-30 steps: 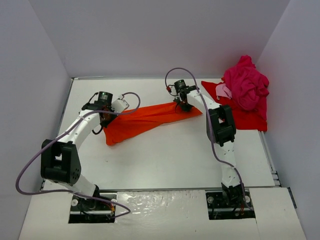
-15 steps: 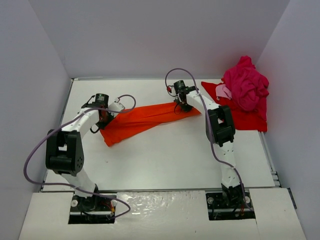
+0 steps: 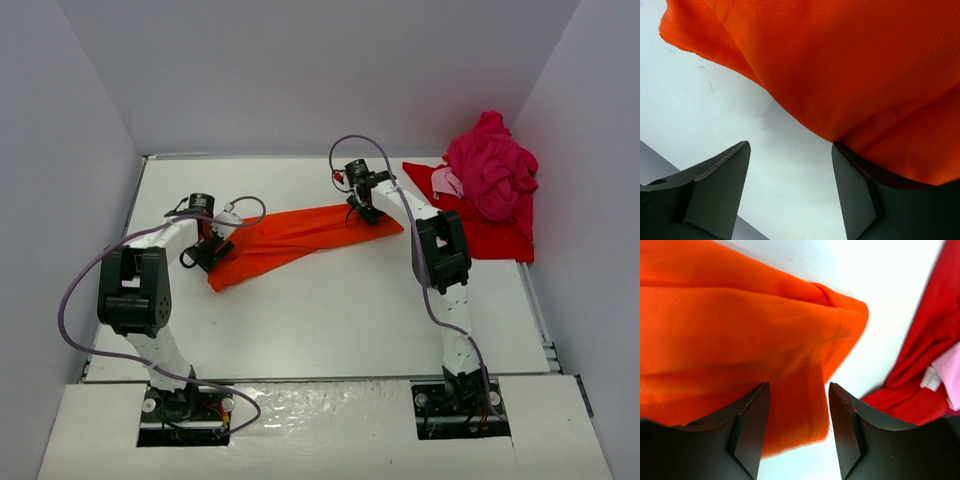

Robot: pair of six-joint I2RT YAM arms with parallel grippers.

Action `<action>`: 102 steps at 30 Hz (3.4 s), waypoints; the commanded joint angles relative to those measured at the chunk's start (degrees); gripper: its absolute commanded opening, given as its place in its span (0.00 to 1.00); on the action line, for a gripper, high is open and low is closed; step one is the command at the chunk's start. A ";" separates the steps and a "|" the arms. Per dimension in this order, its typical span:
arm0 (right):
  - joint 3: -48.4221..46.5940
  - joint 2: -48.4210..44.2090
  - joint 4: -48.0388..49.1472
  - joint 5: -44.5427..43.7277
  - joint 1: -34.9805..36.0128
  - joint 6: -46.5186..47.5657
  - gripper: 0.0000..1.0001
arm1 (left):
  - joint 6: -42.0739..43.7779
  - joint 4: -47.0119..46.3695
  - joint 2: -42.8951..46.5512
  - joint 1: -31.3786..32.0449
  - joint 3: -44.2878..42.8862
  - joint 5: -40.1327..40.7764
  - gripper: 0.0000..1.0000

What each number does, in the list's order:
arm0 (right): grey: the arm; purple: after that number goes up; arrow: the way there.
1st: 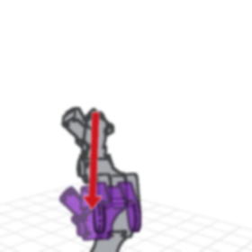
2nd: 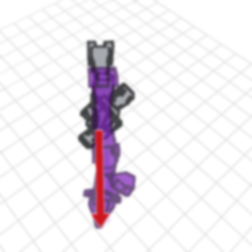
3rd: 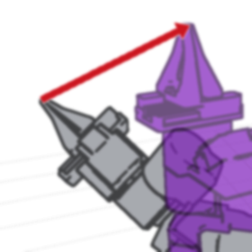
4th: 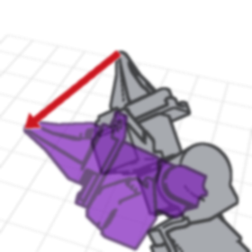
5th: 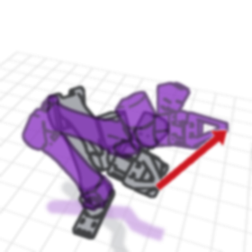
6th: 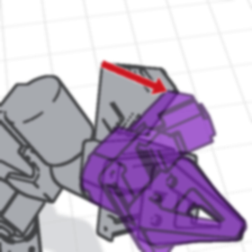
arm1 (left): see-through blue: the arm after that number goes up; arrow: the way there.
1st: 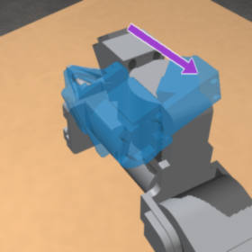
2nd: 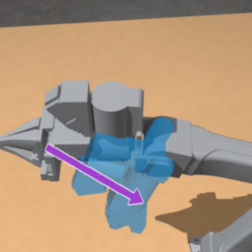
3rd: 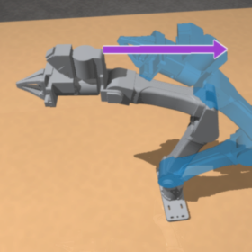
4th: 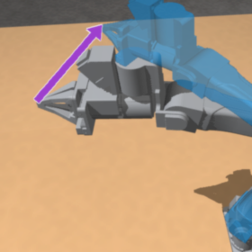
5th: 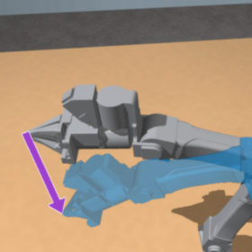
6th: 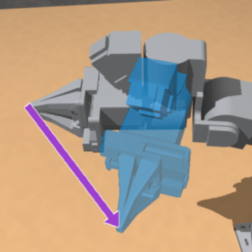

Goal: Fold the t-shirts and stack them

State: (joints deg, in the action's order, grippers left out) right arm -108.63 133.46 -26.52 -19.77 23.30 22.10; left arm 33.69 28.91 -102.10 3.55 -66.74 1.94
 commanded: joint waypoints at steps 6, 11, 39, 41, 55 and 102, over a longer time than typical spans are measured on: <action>1.99 -11.24 2.22 -7.01 0.09 2.03 0.44 | -2.39 -2.29 10.28 -0.39 -2.20 -1.87 0.65; 2.67 -11.90 2.79 -7.39 -0.54 2.17 0.44 | -4.89 -0.47 14.81 0.00 -5.82 -7.84 0.71; 6.74 -13.75 5.08 -7.48 -1.35 2.54 0.42 | -8.15 10.57 -7.25 4.47 -29.35 -16.51 0.08; 6.63 -13.70 5.08 -7.11 -1.73 2.33 0.43 | -7.66 10.77 -7.91 4.44 -29.32 -15.85 0.08; -3.79 -6.83 -1.08 3.74 -2.30 5.32 0.46 | -5.58 10.04 -7.39 4.00 -26.21 -14.50 0.00; -19.00 8.37 -11.38 20.41 -3.71 9.16 0.00 | -3.81 7.56 -13.87 2.78 -26.33 -12.57 0.00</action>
State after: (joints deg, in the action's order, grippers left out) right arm -126.61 143.37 -36.69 0.00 19.55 31.74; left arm 29.87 38.18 -118.32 6.68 -90.80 -10.50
